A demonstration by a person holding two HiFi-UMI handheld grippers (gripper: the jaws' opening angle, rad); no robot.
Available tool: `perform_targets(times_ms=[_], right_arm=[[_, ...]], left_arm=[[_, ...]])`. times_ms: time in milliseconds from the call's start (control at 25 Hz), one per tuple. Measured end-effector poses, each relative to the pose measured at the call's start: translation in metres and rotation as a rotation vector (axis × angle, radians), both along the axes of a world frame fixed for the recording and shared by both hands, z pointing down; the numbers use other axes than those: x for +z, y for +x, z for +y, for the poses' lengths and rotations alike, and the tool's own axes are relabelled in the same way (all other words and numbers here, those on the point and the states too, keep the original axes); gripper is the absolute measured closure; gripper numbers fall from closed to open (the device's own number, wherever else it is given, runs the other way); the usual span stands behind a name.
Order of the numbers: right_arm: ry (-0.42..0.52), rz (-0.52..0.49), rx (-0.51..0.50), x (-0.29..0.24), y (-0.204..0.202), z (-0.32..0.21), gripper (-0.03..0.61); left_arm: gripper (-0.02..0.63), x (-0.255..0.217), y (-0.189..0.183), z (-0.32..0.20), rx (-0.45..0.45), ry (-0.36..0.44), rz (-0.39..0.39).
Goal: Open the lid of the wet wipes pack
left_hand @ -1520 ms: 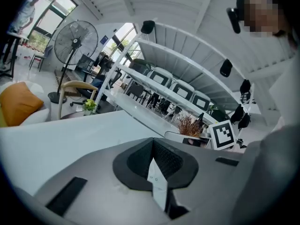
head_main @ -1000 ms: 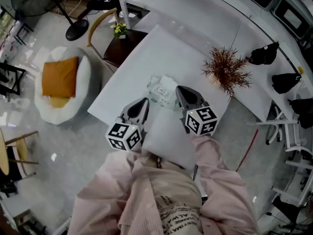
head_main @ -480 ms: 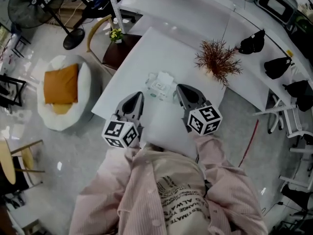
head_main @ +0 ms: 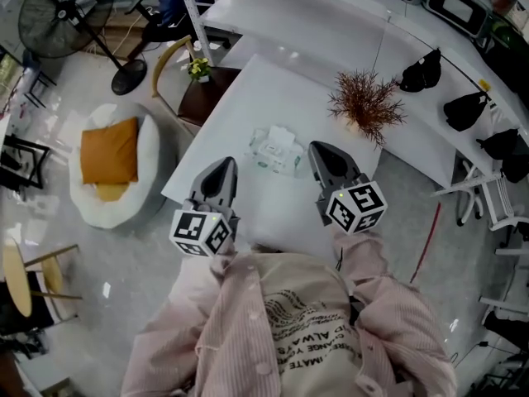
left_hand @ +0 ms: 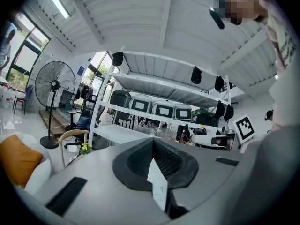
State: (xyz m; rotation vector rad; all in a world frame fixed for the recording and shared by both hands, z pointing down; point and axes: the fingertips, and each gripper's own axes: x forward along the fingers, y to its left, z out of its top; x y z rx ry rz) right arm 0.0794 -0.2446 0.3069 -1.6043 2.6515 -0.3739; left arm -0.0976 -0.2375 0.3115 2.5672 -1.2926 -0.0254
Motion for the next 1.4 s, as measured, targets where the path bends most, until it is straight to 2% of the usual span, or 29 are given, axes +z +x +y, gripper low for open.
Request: perform_targets(times_ms=[480,960,1400], right_arm=[[0.048,0.008,0.051,-0.016,0.013,0.004,0.579],[0.059,0.085,0.059,-0.012,0.010,0.007,0.580],[0.043,0.097,0.064,-0.005,0.013,0.008,0.580]], left_arm=[[0.617,-0.010,-0.014,0.004,-0.056,0.034,-0.022],[0.617,-0.004,-0.013,0.004,-0.046,0.029,-0.037],[0.617,0.001,-0.011,0.002,-0.041,0.017,-0.044]])
